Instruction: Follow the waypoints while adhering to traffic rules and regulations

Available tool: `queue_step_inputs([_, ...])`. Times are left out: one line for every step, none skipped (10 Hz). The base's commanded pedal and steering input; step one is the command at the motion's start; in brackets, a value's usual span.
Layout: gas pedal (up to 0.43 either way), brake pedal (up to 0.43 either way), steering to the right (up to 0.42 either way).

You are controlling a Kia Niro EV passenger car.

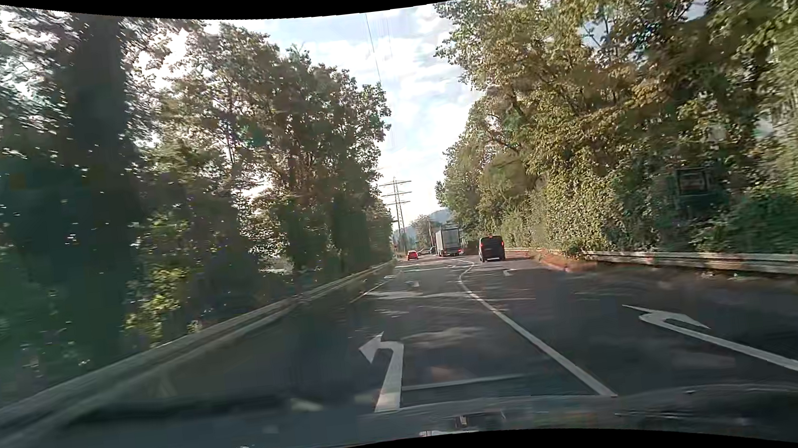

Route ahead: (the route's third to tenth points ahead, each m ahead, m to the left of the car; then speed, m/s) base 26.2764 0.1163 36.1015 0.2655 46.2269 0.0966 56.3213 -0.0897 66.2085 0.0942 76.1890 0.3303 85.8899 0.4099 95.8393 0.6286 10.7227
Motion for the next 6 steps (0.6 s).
queue_step_inputs([0.039, 0.000, 0.000])
queue_step_inputs([0.039, 0.000, 0.000])
queue_step_inputs([0.028, 0.000, 0.000])
queue_step_inputs([0.020, 0.000, 0.001])
queue_step_inputs([0.020, 0.000, 0.003])
queue_step_inputs([0.020, 0.000, 0.005])
